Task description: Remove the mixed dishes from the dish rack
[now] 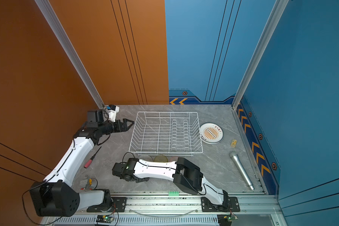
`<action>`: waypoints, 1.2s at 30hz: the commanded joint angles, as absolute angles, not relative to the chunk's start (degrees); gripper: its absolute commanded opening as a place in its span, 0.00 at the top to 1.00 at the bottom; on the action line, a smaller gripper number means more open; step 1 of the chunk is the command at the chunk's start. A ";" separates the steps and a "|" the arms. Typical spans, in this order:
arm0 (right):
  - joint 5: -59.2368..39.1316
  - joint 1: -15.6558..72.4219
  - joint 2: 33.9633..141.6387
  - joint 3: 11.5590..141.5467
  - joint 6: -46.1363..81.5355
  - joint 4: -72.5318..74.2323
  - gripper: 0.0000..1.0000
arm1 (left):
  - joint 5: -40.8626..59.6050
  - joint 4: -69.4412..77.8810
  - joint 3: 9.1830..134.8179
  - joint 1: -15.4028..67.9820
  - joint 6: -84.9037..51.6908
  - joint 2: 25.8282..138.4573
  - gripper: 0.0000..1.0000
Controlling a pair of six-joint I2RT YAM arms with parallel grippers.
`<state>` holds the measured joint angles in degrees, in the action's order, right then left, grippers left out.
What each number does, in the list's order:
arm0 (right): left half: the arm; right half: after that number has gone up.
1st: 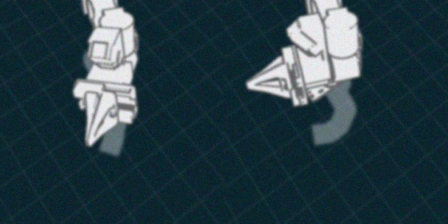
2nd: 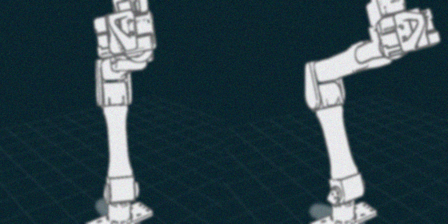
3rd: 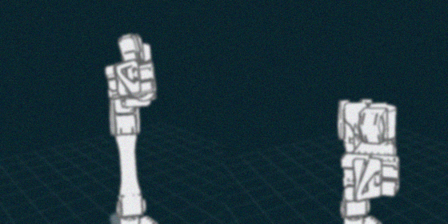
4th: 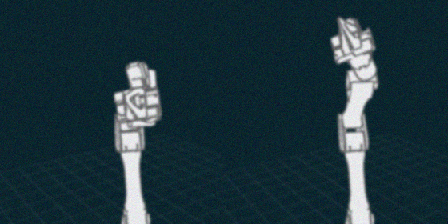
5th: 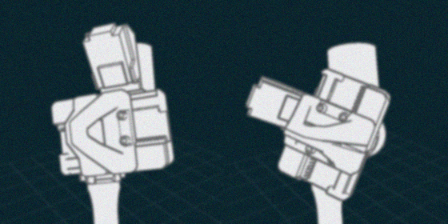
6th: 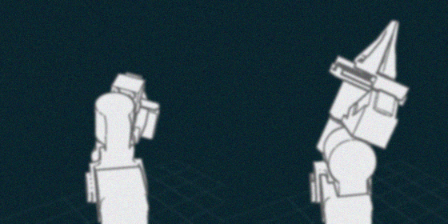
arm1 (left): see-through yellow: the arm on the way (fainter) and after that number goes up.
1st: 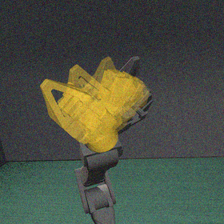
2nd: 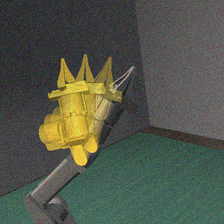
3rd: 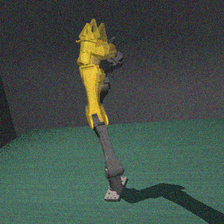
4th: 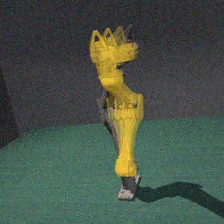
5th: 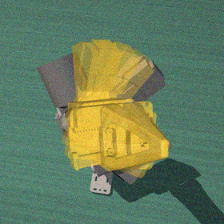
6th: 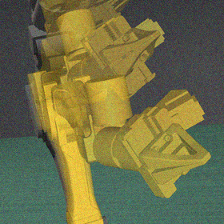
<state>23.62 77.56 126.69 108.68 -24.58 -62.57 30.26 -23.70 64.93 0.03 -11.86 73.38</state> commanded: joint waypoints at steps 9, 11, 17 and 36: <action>18.20 77.85 117.02 108.61 -23.95 -63.11 0.49 | 30.27 -23.55 63.73 -0.28 -11.60 71.80 0.02; 17.06 77.53 114.54 107.97 -24.04 -62.18 0.49 | 29.85 -23.56 63.72 -0.36 -11.43 71.63 0.02; 15.58 75.39 106.22 104.73 -23.49 -58.34 0.49 | 29.20 -23.03 63.37 -0.59 -11.34 71.26 0.02; 5.82 38.91 66.96 72.19 -1.27 -32.07 0.18 | 26.35 -8.40 53.91 -3.23 -13.23 69.46 0.02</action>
<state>7.94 43.16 71.66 76.86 -8.64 -39.42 28.56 -14.46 56.03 -2.63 -12.69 71.02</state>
